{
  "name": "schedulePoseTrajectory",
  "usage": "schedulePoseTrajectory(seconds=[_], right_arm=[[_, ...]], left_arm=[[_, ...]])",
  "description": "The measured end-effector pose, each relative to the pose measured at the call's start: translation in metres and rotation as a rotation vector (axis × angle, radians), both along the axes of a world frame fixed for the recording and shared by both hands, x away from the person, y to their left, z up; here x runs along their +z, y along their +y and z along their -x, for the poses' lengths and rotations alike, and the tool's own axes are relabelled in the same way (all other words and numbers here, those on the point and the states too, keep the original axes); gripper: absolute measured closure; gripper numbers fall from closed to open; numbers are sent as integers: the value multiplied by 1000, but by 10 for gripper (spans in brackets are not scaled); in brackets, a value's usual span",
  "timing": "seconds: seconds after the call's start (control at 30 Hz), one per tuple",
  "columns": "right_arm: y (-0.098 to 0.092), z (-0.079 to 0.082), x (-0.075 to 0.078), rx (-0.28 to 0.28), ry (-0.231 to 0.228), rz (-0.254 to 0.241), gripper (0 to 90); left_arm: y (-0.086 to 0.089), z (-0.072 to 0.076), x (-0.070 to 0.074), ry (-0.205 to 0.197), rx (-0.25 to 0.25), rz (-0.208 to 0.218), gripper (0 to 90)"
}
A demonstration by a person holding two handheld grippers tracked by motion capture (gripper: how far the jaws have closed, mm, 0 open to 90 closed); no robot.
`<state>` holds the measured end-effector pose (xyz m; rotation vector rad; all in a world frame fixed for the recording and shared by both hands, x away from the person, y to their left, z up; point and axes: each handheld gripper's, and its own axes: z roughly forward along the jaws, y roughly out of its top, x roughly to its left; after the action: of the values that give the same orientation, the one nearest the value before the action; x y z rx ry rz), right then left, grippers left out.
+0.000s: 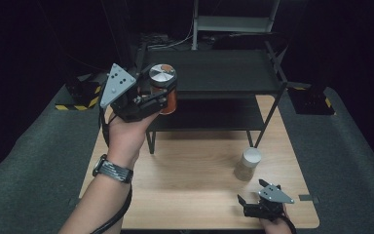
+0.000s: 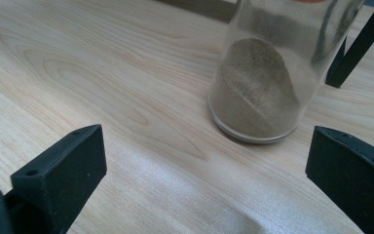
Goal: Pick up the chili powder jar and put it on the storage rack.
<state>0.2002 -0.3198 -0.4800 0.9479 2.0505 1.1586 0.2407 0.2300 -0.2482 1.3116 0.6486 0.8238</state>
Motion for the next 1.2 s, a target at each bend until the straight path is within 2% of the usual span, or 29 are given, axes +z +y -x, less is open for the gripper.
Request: schedulePoseTrajectory(seconds=[0.33, 0.77, 1.0, 1.2], right_arm=[[-3, -1, -1, 5, 2, -14, 2], [-4, -1, -1, 12, -1, -16, 2], [-4, -1, -1, 16, 3, -17, 2], [-6, -2, -1, 18, 4, -22, 2]], left_arm=[[-9, -7, 8, -8, 5, 10, 344], [-23, -21, 20, -7, 7, -4, 344], [-29, -30, 22, -5, 11, 19, 344], [-36, -40, 24, -3, 26, 1, 344]])
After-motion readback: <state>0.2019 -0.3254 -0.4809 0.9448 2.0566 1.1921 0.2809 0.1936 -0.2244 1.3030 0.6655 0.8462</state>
